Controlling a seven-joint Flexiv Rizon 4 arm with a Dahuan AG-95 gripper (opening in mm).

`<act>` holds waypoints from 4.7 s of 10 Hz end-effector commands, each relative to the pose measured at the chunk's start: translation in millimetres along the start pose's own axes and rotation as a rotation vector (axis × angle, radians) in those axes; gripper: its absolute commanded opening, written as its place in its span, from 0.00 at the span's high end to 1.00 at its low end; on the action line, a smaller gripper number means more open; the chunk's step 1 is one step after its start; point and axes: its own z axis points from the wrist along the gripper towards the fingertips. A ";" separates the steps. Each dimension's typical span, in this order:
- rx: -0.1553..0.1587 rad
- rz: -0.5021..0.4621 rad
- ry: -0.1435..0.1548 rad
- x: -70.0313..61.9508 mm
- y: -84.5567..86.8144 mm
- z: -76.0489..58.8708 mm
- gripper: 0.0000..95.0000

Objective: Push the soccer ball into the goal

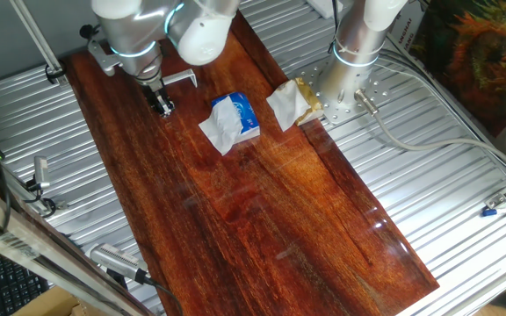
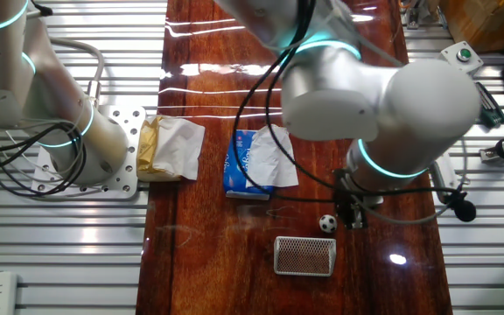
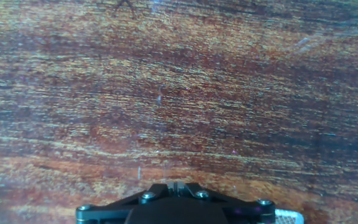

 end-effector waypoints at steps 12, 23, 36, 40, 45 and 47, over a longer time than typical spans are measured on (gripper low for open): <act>-0.026 -0.005 0.134 23.0 -0.3 8.0 1.00; 0.051 -0.033 0.058 36.9 3.0 -3.7 1.00; -0.032 0.071 0.027 35.8 3.2 -20.1 1.00; -0.042 0.073 0.011 35.8 3.2 -20.1 1.00; -0.010 0.032 -0.071 14.8 -15.5 -28.3 1.00; -0.014 0.017 -0.071 -2.6 -27.2 -41.1 1.00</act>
